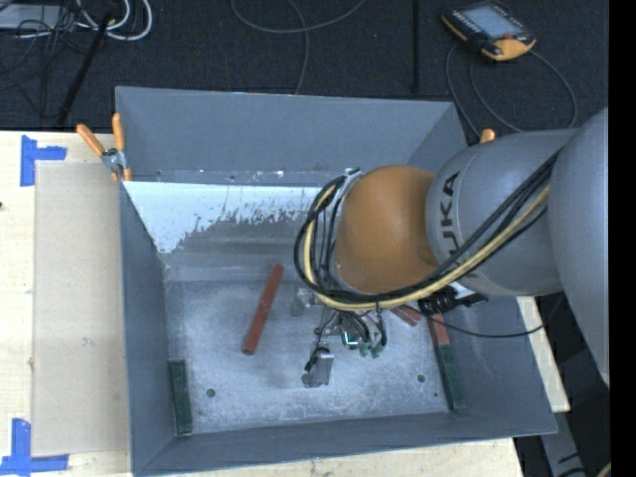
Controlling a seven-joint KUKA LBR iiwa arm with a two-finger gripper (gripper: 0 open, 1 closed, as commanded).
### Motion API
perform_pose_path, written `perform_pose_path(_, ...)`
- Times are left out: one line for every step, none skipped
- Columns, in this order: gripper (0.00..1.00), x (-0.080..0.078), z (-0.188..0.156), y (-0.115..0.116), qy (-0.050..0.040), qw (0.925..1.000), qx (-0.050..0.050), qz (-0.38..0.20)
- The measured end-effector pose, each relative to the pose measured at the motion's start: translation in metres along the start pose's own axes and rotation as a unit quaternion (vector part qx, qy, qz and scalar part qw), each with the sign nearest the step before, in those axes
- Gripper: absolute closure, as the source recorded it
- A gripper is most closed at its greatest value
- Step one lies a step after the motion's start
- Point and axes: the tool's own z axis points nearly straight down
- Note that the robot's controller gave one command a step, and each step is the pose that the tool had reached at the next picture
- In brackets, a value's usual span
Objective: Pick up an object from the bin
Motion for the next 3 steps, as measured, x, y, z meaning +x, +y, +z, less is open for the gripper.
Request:
perform_pose_path(0.00,-0.002,-0.004,0.000,-0.0034,1.0000,0.000,0.001)
perform_pose_path(0.00,-0.022,0.007,0.028,-0.0050,0.9996,0.000,-0.029)
perform_pose_path(0.00,-0.058,0.001,0.043,-0.0042,0.9933,0.000,-0.115)
